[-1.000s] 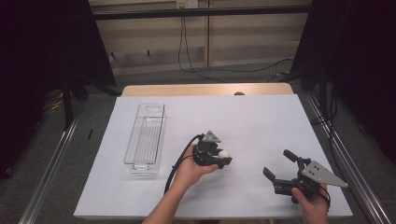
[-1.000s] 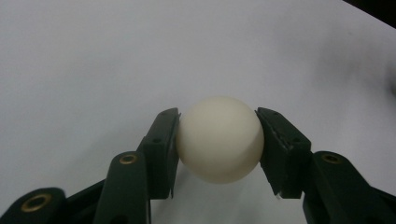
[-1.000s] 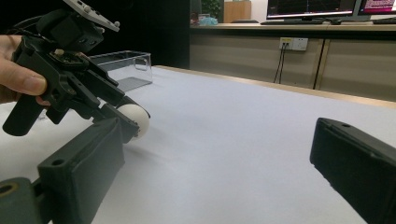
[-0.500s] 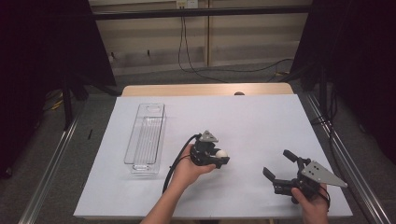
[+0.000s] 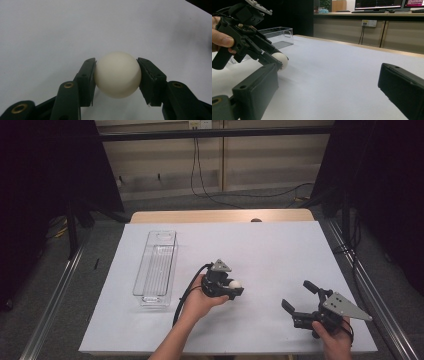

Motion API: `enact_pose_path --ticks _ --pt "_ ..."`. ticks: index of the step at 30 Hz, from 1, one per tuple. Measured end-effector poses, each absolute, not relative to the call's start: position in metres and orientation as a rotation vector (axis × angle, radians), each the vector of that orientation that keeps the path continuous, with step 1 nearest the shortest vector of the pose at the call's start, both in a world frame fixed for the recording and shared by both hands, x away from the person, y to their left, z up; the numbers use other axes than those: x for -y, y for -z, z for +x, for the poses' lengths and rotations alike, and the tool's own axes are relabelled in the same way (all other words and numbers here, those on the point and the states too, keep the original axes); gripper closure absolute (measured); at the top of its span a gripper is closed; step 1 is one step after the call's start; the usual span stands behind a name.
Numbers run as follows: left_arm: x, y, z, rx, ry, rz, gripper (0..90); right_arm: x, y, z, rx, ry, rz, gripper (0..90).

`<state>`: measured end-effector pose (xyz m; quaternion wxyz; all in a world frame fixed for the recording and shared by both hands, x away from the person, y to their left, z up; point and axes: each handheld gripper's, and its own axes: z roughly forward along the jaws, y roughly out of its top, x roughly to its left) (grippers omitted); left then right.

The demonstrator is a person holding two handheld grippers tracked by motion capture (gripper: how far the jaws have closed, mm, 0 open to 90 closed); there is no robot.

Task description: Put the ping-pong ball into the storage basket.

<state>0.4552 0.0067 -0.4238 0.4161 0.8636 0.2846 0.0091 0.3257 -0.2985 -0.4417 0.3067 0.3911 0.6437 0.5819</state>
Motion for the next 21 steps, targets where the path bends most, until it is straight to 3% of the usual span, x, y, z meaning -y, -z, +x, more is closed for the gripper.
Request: enact_pose_path --ticks 21 --pt "-0.0133 0.4206 0.4568 -0.736 -0.025 2.145 51.2 0.2986 0.4418 0.3257 -1.704 -1.541 1.036 2.6"
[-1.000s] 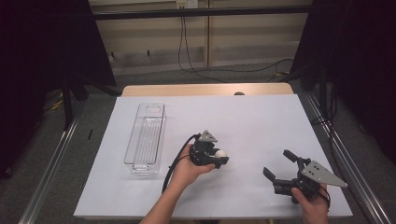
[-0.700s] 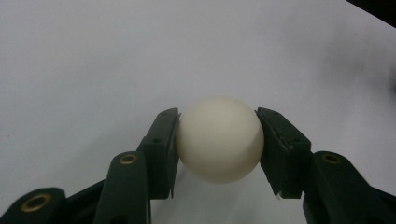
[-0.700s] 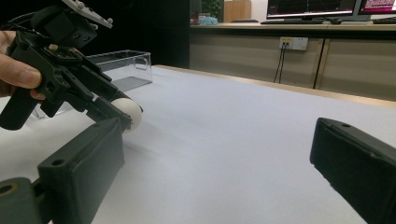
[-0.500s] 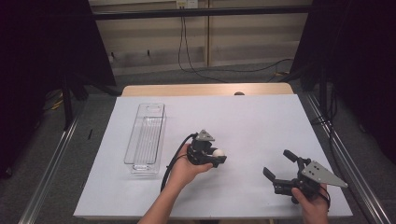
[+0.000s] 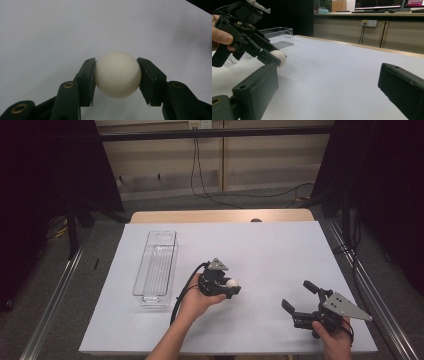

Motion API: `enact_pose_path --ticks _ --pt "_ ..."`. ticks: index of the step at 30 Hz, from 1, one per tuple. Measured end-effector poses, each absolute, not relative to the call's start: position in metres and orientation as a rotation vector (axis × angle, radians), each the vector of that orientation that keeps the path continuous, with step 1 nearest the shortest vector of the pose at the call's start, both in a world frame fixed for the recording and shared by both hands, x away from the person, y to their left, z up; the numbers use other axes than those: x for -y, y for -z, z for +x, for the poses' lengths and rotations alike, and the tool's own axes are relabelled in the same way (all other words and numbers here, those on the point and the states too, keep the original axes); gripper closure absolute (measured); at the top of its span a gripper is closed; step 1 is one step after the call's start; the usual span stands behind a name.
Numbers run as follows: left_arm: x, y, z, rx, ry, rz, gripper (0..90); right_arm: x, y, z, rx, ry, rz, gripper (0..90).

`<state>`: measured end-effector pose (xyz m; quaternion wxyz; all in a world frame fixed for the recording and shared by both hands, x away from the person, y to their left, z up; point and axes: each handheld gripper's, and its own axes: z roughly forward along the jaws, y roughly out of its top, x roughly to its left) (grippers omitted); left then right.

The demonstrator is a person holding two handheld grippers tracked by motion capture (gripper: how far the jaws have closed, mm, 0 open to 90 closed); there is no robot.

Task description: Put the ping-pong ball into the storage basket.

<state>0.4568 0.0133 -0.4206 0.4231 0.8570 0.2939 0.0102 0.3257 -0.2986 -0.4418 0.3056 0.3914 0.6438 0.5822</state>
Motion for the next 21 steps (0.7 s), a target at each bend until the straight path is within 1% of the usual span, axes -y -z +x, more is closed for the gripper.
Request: enact_pose_path --ticks 18,21 --pt "-0.0184 0.4174 0.4583 -0.751 -0.025 2.149 51.2 0.2993 0.4422 0.3259 -1.717 -1.541 1.028 2.6" --pt "-0.0195 0.4168 0.4586 -0.744 -0.010 2.143 51.2 0.2990 0.4424 0.3260 -1.714 -1.540 1.029 2.6"
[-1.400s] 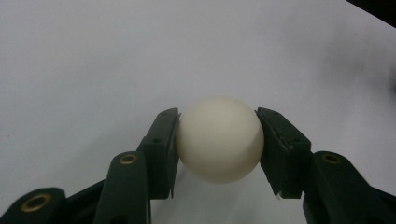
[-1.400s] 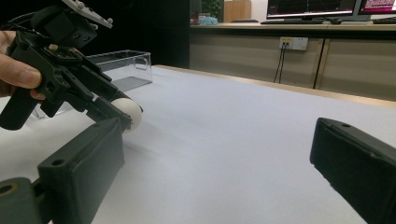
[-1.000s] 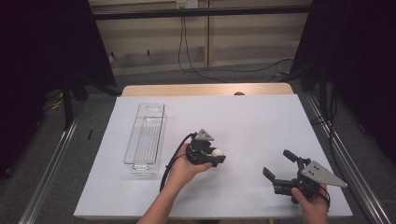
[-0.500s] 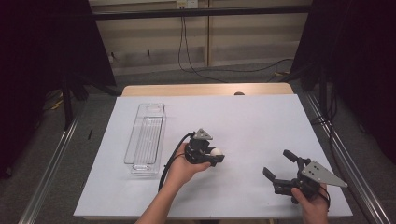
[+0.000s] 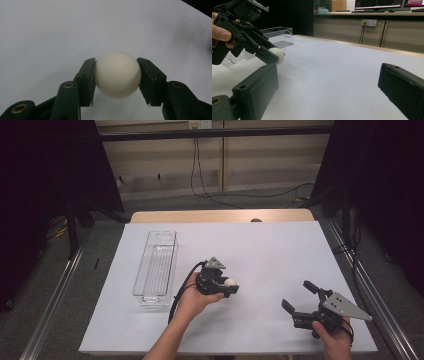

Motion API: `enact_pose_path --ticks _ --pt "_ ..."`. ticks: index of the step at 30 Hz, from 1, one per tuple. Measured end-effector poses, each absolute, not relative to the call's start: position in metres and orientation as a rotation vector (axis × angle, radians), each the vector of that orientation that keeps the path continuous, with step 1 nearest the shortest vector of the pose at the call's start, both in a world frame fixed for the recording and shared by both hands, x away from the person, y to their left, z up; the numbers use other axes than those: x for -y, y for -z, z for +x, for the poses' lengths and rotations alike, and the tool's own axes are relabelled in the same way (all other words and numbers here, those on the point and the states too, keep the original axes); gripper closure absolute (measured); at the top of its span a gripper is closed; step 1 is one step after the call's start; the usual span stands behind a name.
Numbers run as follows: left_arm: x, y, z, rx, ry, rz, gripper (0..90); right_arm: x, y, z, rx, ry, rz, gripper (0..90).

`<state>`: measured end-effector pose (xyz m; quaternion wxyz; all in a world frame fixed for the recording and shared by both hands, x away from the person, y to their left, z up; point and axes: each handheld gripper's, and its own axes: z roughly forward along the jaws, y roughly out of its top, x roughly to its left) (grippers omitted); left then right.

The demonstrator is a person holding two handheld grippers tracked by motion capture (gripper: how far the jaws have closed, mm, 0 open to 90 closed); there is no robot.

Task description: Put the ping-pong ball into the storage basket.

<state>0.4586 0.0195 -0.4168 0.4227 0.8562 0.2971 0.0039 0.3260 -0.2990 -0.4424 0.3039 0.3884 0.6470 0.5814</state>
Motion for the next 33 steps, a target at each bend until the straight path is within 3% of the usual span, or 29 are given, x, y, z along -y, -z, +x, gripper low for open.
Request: enact_pose_path --ticks 33 --pt "-0.031 0.411 0.461 -0.752 -0.024 2.157 51.2 0.299 0.442 0.326 -1.709 -1.539 1.033 2.7"
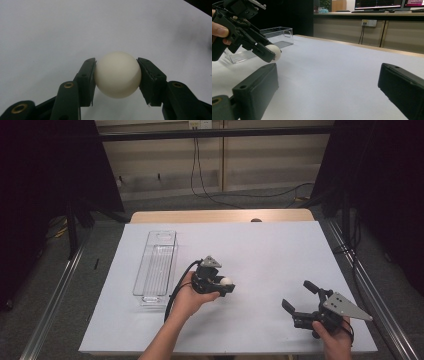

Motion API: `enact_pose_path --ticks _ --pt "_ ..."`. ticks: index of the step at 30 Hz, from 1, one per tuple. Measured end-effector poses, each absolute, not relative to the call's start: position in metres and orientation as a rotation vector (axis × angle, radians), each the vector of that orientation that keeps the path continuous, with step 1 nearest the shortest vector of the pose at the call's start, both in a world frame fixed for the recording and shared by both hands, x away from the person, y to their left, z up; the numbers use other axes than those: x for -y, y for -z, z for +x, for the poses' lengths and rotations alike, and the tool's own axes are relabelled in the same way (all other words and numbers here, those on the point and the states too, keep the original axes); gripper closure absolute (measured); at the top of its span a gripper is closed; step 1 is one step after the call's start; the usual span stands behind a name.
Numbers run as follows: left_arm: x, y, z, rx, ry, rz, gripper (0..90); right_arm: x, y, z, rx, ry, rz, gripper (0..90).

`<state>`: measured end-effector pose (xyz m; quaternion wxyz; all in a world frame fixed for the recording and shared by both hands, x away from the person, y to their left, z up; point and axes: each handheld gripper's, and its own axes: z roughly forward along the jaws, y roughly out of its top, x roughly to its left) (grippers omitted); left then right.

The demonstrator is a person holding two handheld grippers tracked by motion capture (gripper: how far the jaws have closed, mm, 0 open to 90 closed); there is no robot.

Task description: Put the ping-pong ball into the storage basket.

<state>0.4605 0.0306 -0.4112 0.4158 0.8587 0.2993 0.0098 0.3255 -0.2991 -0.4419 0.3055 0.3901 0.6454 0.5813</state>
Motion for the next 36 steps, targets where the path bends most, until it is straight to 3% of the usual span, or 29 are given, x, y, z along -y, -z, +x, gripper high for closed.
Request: enact_pose_path --ticks 36 --pt "-0.043 0.404 0.463 -0.779 -0.048 2.158 51.2 0.300 0.442 0.326 -1.712 -1.538 1.017 2.7"
